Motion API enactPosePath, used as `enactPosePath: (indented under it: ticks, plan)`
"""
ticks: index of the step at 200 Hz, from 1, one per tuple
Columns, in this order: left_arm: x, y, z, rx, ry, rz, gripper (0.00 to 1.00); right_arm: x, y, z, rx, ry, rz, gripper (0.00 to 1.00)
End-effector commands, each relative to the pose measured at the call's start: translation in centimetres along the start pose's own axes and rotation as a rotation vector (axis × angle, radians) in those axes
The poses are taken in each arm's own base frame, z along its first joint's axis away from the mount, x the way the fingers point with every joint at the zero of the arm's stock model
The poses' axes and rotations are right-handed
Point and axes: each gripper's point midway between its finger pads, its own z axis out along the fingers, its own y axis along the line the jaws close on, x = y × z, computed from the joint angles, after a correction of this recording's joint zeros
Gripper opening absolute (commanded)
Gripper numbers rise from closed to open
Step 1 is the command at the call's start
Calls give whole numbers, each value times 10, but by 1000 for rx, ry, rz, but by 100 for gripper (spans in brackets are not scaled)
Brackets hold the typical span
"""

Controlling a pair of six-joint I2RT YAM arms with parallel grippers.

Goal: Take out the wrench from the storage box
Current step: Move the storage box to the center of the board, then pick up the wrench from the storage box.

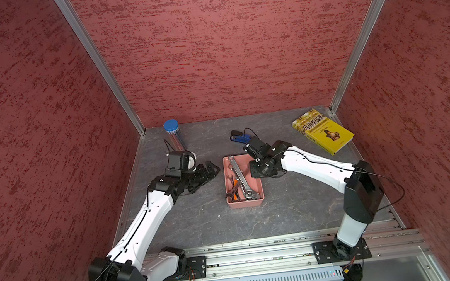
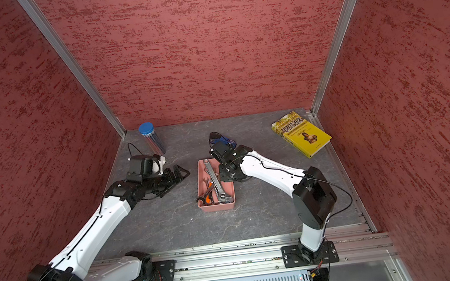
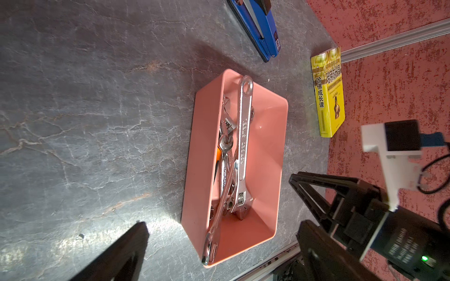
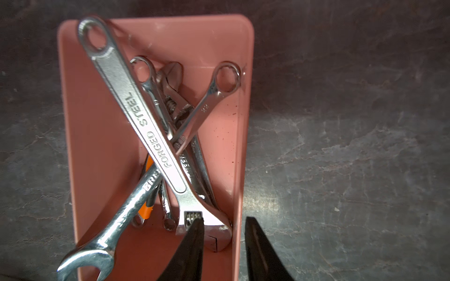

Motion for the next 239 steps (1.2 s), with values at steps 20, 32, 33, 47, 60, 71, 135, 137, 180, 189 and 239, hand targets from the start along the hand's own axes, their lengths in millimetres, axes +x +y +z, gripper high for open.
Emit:
enactPosePath:
  ticks: [20,32,33,47,60,71,135,137,180,189,239]
  plan:
    - [-13,1,-20,48,-34,16,100,-19,39,-24,-164,-87,-153,46]
    - [-16,2,-23,54,-39,12,100,-21,49,-19,-173,-92,-196,49]
    - [-16,3,-24,54,-40,11,100,-22,51,-18,-175,-94,-203,50]
    - [-18,4,-27,51,-46,12,100,-24,62,-10,-190,-95,-230,53]
    - [-18,6,-29,45,-50,11,100,-26,66,-2,-188,-93,-237,54]
    - [-19,9,-31,43,-57,5,100,-28,68,8,-177,-91,-247,54]
    - [-17,21,-37,26,-77,-15,100,-26,71,55,-102,-104,-265,52]
    - [-17,22,-37,25,-78,-17,100,-26,70,55,-101,-106,-262,52]
    - [-16,28,-38,19,-85,-25,100,-20,54,77,-26,-108,-226,48]
    - [-15,29,-38,18,-84,-27,100,-19,56,81,-34,-103,-221,47]
    - [-12,35,-37,14,-84,-37,100,-8,52,100,-10,-69,-194,42]
